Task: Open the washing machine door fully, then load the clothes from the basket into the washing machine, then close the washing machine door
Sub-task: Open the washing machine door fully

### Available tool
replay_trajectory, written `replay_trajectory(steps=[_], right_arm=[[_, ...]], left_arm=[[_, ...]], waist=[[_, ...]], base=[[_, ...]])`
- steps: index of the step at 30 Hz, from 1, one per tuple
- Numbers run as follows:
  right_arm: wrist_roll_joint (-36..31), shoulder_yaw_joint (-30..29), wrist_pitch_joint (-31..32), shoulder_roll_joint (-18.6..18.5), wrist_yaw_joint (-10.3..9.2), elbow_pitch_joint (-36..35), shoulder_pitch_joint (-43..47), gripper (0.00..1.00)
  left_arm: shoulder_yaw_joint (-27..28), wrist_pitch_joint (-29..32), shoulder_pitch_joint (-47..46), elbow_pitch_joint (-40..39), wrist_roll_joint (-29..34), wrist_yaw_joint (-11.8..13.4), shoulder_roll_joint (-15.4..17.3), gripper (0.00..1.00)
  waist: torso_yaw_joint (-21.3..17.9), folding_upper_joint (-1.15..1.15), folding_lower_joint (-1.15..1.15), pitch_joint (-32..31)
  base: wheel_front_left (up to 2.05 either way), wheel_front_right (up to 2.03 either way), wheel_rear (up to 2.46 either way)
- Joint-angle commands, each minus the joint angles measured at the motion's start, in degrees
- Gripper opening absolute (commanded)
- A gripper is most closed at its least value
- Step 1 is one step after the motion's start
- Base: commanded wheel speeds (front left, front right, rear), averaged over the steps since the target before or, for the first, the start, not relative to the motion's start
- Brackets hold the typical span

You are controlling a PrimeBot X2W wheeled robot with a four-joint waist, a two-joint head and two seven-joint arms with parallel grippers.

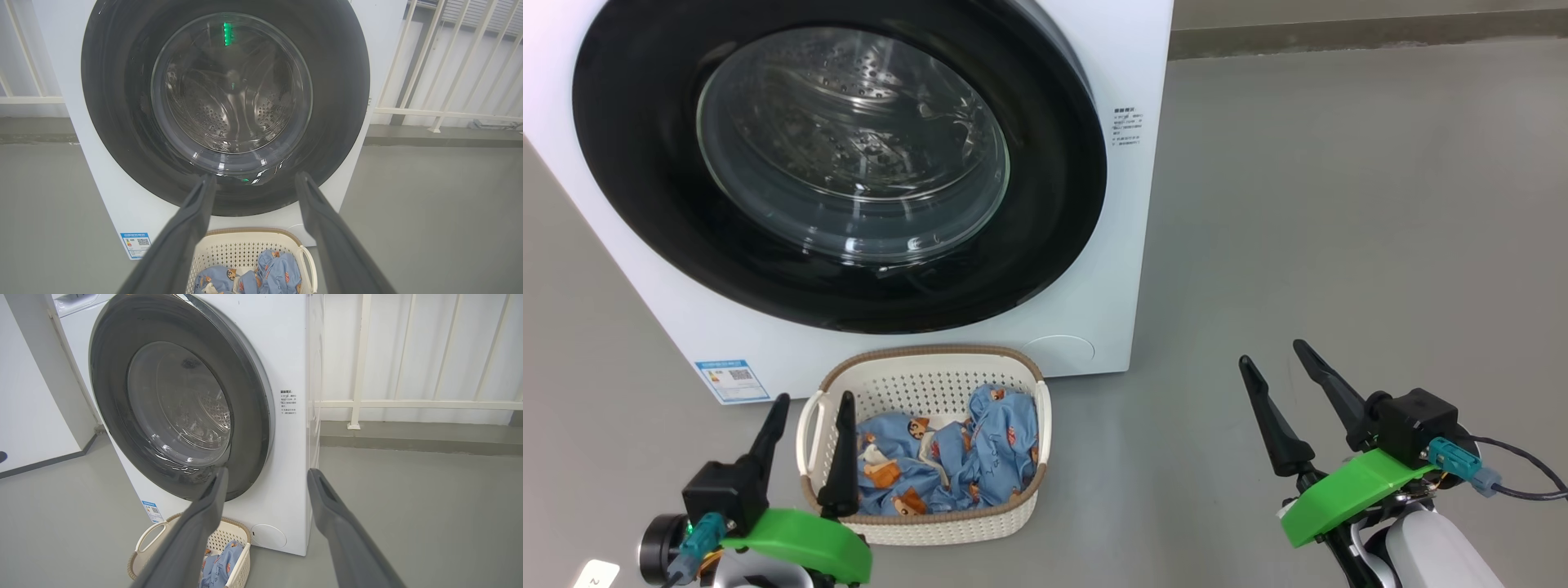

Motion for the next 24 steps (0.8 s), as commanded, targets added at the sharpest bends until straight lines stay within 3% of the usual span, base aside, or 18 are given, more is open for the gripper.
replay_trajectory(steps=[1,24], right_arm=[[0.23,1.33,-0.69,-0.34,0.09,-1.15,-1.42,1.00],[1.23,0.42,-0.69,-1.17,0.09,-0.56,-2.27,1.00]], left_arm=[[1.64,-0.37,-2.15,-1.31,-0.57,-0.14,0.97,1.00],[1.36,-0.37,-1.97,-1.29,-1.14,-0.15,0.96,1.00]], waist=[[0.01,0.00,0.00,-0.01],[1.03,0.00,0.00,0.74]], base=[[0.00,0.00,0.00],[0.00,0.00,0.00]])
